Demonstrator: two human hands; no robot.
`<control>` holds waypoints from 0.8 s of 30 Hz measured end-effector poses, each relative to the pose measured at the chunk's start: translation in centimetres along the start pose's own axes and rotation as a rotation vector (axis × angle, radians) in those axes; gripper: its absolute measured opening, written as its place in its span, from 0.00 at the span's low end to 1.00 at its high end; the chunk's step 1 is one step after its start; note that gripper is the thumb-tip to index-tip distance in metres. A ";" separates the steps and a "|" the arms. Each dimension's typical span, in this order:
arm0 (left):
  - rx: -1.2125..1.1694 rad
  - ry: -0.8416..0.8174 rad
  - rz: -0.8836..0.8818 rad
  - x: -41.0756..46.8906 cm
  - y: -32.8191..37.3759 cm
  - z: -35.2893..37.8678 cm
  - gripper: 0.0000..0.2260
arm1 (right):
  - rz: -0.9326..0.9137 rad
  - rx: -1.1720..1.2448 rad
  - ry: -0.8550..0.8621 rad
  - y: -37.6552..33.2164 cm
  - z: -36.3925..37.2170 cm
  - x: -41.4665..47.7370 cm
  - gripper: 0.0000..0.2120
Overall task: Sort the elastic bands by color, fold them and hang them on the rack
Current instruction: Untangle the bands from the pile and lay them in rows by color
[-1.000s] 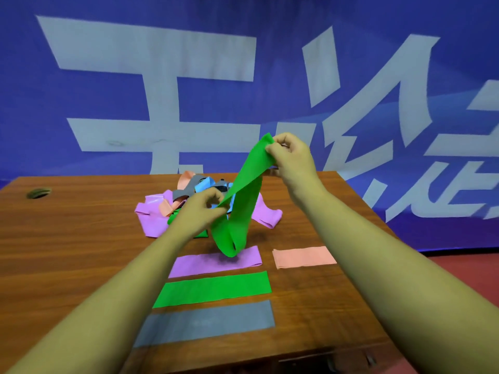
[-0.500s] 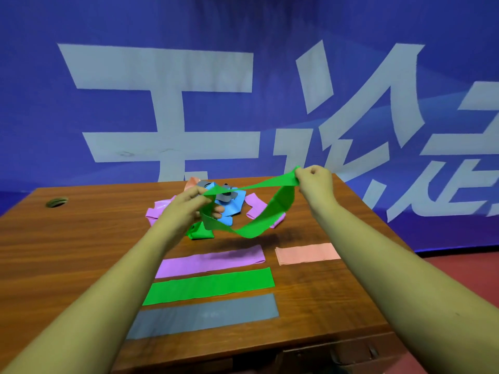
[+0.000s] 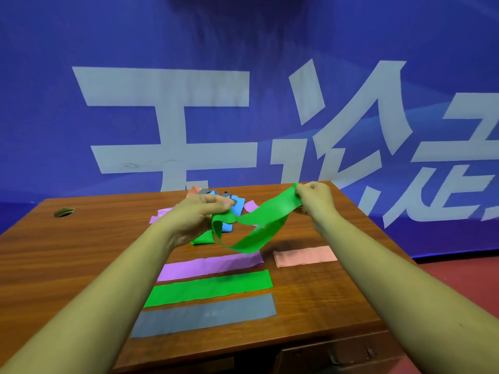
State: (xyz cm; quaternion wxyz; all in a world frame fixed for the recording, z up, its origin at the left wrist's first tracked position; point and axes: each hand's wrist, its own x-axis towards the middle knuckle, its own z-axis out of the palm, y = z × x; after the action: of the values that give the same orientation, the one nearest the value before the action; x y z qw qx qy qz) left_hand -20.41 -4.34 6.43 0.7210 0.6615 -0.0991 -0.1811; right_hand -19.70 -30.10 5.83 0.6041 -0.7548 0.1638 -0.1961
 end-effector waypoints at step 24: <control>0.302 0.160 0.441 2.7 3.2 4.4 0.05 | -0.484 -0.116 -0.376 -6.2 1.1 -3.8 0.09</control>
State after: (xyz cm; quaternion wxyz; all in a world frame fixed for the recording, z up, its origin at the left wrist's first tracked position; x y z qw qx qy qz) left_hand -19.21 -9.20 9.81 0.6419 0.7361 -0.2089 0.0498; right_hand -22.37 -25.99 11.33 0.5153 -0.8282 -0.1244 -0.1816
